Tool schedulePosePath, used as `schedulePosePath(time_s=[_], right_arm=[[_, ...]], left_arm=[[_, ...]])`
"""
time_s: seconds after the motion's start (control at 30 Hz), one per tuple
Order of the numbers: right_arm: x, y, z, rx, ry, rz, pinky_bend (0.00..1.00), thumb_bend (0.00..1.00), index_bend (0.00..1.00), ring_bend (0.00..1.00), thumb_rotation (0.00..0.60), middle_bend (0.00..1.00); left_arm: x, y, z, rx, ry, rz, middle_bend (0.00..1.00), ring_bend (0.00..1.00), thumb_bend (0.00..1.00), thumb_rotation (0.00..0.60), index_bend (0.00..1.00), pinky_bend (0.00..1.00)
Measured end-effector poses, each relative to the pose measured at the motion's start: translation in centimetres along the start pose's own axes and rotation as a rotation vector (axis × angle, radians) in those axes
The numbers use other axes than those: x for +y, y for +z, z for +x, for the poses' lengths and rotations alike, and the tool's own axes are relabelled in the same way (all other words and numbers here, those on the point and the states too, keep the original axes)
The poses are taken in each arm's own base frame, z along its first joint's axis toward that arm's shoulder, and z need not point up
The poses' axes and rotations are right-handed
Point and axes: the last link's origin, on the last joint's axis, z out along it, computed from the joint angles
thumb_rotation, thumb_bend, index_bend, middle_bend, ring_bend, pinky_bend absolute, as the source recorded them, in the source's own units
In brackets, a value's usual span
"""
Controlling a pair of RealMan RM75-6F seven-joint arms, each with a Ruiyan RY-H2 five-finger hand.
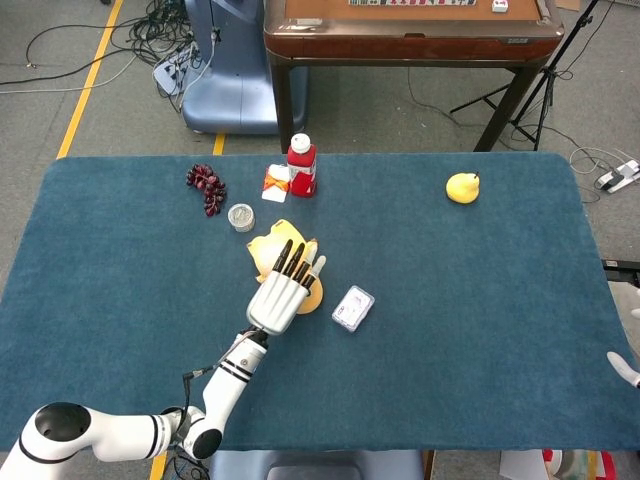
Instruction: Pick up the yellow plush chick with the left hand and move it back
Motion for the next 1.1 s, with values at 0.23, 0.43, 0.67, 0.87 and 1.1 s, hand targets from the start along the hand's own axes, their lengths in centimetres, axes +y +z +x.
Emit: schedulePosePath(time_s=[0.23, 0.43, 0.67, 0.87, 1.1], right_arm=[[0.0, 0.0, 0.1, 0.001, 0.005, 0.001, 0.45, 0.0, 0.38, 0.21, 0.6, 0.28], [0.1, 0.0, 0.2, 0.002, 0.012, 0.001, 0.45, 0.0, 0.38, 0.21, 0.6, 0.28], [0.1, 0.0, 0.2, 0.004, 0.013, 0.001, 0.45, 0.0, 0.38, 0.21, 0.6, 0.28], [0.1, 0.0, 0.1, -0.001, 0.006, 0.002, 0.45, 0.0, 0.38, 0.21, 0.6, 0.28], [0.0, 0.1, -0.2, -0.009, -0.011, 0.002, 0.45, 0.0, 0.38, 0.21, 0.6, 0.28]], left_arm=[[1.7, 0.8, 0.3, 0.006, -0.016, -0.022, 0.0, 0.0, 0.0, 0.6, 0.0, 0.0], [2.6, 1.6, 0.7, 0.018, -0.022, -0.021, 0.0, 0.0, 0.0, 0.6, 0.0, 0.0], [2.9, 2.2, 1.1, 0.025, -0.033, -0.003, 0.0, 0.0, 0.0, 0.6, 0.0, 0.0], [2.2, 1.6, 0.8, 0.013, -0.018, 0.016, 0.0, 0.0, 0.0, 0.6, 0.0, 0.0], [0.5, 0.2, 1.1, 0.011, -0.002, 0.05, 0.0, 0.0, 0.0, 0.6, 0.0, 0.0]])
